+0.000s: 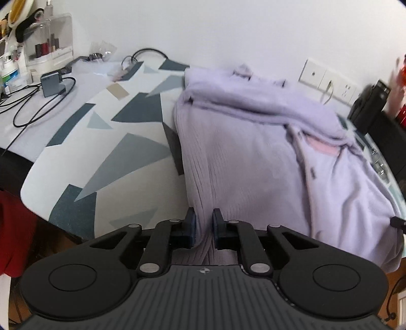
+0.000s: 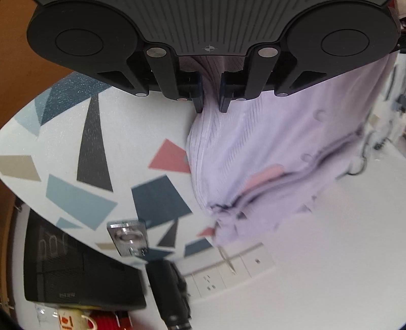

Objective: Fold clothes
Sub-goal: 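Grasp the robe side edge with the left gripper while the right gripper grasps the hem, then lift the robe edge with both grippers and fold it over the body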

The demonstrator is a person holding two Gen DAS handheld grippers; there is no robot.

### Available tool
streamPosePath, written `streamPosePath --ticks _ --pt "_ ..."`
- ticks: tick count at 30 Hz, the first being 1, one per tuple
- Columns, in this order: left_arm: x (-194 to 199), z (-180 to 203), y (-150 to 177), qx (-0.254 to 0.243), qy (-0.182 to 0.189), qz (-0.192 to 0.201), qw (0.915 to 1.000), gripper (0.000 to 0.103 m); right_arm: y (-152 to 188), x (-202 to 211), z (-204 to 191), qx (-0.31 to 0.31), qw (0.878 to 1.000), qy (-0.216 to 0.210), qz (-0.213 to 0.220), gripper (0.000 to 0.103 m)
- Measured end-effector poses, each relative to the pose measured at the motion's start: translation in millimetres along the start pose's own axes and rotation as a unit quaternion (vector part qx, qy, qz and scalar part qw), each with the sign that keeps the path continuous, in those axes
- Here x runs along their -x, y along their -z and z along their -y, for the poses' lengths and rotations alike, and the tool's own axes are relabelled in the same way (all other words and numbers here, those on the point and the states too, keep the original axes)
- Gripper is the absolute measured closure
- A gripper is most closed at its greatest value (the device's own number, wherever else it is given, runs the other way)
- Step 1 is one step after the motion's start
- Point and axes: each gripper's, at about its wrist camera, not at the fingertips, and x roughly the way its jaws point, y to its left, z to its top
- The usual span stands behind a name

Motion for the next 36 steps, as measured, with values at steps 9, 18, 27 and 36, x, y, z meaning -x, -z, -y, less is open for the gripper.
streamPosePath --ticks 9,18,27,36 --pt "30 5 46 0.046 -0.026 -0.031 0.9981 0.09 24 40 22 -0.002 0.999 -0.028 -0.041 0.094" --pt "46 24 -8 0.064 -0.01 0.064 0.9958 0.091 -14 43 38 -0.07 0.994 -0.083 0.014 0.094" --pt "18 39 -115 0.062 0.012 0.149 0.9868 0.091 -109 9 5 -0.094 0.985 -0.11 0.093 0.094" --pt "-68 22 -211 0.083 0.012 0.165 0.9826 0.091 -192 -65 -22 -0.148 0.975 -0.081 0.143 0.095"
